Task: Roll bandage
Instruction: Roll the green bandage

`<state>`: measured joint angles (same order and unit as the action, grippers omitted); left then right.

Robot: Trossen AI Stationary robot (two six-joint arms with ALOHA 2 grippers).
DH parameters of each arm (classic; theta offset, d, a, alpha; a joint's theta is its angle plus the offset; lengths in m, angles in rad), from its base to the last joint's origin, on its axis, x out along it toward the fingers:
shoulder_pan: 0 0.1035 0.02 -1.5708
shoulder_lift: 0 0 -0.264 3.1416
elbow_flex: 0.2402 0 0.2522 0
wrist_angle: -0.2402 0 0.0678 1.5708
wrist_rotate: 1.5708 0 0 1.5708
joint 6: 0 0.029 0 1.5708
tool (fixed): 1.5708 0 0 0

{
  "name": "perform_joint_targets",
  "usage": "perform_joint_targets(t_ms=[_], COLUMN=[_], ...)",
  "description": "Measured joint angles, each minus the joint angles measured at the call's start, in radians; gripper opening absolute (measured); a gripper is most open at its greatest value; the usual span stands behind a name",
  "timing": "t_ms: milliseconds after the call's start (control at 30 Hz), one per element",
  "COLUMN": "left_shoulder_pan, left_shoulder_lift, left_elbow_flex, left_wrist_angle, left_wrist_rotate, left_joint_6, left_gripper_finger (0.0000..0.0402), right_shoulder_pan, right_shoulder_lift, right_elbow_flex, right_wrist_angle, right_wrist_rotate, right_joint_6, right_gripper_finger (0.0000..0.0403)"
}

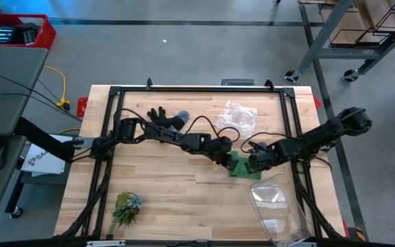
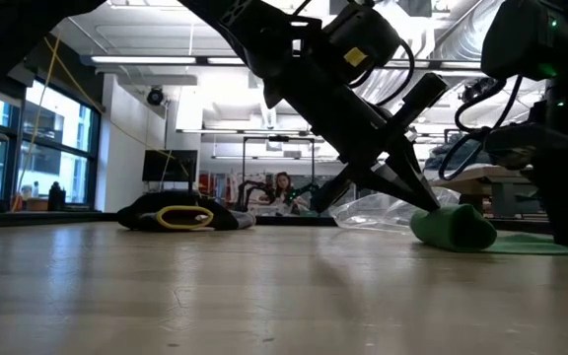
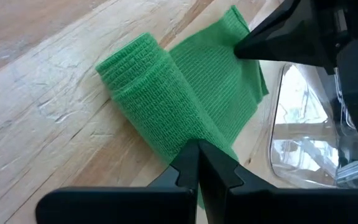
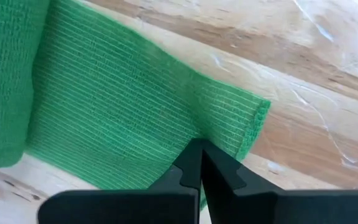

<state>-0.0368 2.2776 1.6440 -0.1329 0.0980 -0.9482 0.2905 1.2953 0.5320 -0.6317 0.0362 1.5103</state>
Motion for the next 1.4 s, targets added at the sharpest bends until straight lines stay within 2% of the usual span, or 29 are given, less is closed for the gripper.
perform_joint_targets(t_ms=[333,800,933,1000,1067,1200,1400], left_shoulder_pan=[0.0,-0.004,0.007,0.013,0.016,0.015,0.001], left_shoulder_lift=[0.001,0.008,-0.002,-0.028,-0.052,-0.057,-0.026], left_elbow_flex=[-0.001,-0.002,-0.002,-0.002,0.0,-0.003,-0.001], left_wrist_angle=[0.03,0.135,0.146,0.087,-0.015,-0.175,-0.15], left_wrist_rotate=[0.001,-0.005,0.055,0.079,0.055,0.041,0.03], left_joint_6=[0.0,0.023,0.094,0.161,0.198,0.201,0.085], left_gripper_finger=[0.0,0.0,0.0,0.0,0.0,0.0,0.0], right_shoulder_pan=[-0.001,-0.002,-0.003,-0.003,-0.003,-0.003,-0.003], right_shoulder_lift=[-0.026,-0.147,-0.164,-0.165,-0.165,-0.165,-0.164], right_elbow_flex=[0.002,0.003,0.004,0.004,0.004,0.004,0.004], right_wrist_angle=[0.049,0.054,0.052,0.05,0.043,0.038,0.032], right_wrist_rotate=[0.01,0.102,0.122,0.123,0.123,0.123,0.12], right_joint_6=[0.005,0.011,0.011,0.012,0.012,0.01,0.008], right_gripper_finger=[0.0,0.0,0.0,0.0,0.0,0.0,0.0])
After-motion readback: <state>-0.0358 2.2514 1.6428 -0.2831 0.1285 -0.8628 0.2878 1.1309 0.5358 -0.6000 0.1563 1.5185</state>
